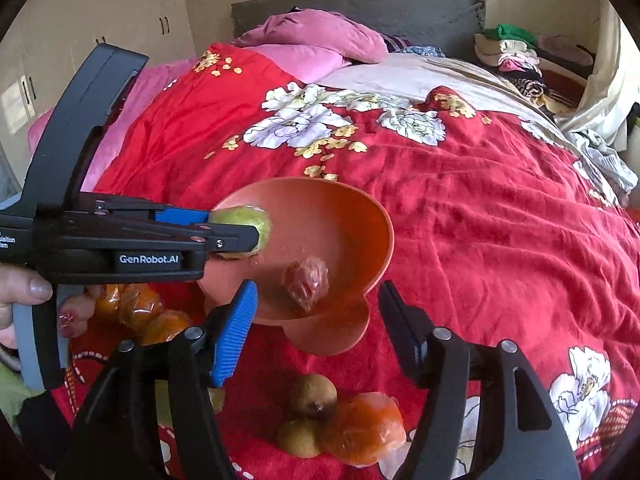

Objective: Organize fruits
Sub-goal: 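Open the right tool dropping the red fruit while the left tool releases the green fruit into the bowl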

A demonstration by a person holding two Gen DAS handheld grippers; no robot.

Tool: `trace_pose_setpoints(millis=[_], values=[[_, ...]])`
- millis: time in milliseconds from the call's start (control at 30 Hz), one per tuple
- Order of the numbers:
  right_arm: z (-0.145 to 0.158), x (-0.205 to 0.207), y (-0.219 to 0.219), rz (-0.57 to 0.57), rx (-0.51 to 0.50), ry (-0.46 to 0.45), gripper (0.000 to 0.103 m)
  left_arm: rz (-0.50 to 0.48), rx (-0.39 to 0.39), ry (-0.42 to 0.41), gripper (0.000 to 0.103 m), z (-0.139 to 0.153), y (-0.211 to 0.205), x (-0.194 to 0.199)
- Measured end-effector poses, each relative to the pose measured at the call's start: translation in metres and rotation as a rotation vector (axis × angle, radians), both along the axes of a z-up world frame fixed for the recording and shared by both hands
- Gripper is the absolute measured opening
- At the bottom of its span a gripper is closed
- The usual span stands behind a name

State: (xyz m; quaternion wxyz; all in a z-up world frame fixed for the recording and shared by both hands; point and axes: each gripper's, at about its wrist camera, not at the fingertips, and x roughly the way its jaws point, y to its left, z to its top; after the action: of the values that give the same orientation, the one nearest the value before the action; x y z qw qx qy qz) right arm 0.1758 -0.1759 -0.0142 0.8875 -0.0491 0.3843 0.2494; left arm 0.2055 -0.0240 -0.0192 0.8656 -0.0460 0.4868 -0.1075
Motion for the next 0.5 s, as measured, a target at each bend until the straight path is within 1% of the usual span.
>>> trace_pose_setpoints(millis=[133,267,300,367,500], values=[[0.001,-0.001,-0.002,-0.014,0.002,0.0,0.067,0.001,0.009,-0.014,0.04,0.006,0.001,-0.003],[0.002,-0.003,-0.005,-0.033,0.006,-0.001,0.072,0.007,0.018,-0.032,0.045,0.012,0.002,-0.008],[0.002,-0.004,-0.006,-0.037,0.009,0.0,0.073,0.007,0.019,-0.035,0.046,0.013,0.002,-0.009],[0.002,-0.004,-0.007,-0.041,0.012,0.001,0.073,0.009,0.027,-0.044,0.05,0.015,0.001,-0.012],[0.003,-0.007,-0.01,-0.056,0.017,0.001,0.076,0.011,0.034,-0.057,0.053,0.019,0.001,-0.017]])
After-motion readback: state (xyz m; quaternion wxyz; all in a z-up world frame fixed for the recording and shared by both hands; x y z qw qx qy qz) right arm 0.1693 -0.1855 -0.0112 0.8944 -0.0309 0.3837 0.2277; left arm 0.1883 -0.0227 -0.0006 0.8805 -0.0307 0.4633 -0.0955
